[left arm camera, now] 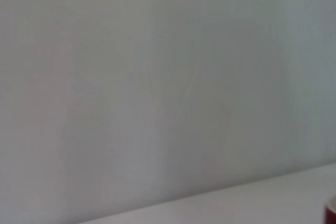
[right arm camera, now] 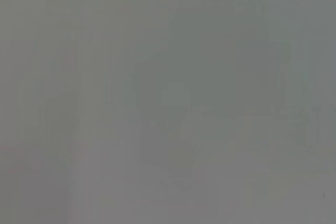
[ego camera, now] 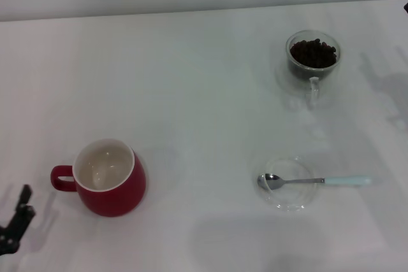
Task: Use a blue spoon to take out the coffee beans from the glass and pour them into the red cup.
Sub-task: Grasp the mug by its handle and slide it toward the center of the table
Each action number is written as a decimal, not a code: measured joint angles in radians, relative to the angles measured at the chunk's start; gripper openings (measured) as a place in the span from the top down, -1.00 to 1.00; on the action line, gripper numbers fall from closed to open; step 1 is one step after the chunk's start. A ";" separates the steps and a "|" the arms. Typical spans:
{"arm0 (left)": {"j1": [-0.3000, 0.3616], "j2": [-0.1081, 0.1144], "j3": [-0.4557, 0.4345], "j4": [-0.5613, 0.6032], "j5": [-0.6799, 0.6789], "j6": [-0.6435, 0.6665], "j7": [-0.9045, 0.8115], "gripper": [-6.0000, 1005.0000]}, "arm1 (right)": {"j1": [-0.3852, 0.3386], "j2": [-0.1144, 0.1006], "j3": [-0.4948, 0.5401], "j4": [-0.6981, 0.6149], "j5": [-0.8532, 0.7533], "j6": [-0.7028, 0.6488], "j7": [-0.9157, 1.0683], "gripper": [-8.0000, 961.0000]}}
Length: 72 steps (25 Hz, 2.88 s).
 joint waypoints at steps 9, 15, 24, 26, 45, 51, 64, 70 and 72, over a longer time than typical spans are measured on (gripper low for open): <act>-0.039 0.000 0.001 -0.001 0.022 -0.059 0.000 -0.60 | -0.001 0.000 0.000 0.004 0.000 -0.003 0.000 -0.79; -0.062 0.000 0.001 0.000 0.040 -0.101 0.002 -0.60 | -0.003 0.000 0.000 0.004 0.000 -0.006 0.000 -0.79; -0.079 0.000 0.001 0.000 0.048 -0.135 0.004 -0.60 | -0.003 0.000 0.000 0.006 0.000 -0.009 0.000 -0.79; -0.080 0.000 0.001 0.000 0.048 -0.138 0.005 -0.60 | -0.003 0.000 0.000 0.007 0.000 -0.010 0.000 -0.79; -0.136 -0.004 0.001 0.011 0.050 -0.232 0.008 -0.59 | -0.009 0.000 0.000 0.011 -0.005 -0.012 0.002 -0.79; -0.143 -0.004 0.001 0.011 0.093 -0.239 0.008 -0.56 | -0.009 0.000 0.000 0.011 -0.005 -0.012 0.003 -0.79; -0.139 -0.005 0.001 0.011 0.125 -0.239 0.008 0.33 | -0.011 0.000 0.000 0.011 -0.001 -0.012 0.003 -0.79; -0.136 -0.005 0.001 0.012 0.125 -0.234 0.008 0.58 | -0.012 -0.001 0.000 0.011 0.000 -0.012 0.003 -0.79; -0.138 -0.005 0.001 0.015 0.125 -0.231 0.008 0.67 | -0.012 -0.002 0.000 0.011 0.000 -0.012 0.003 -0.79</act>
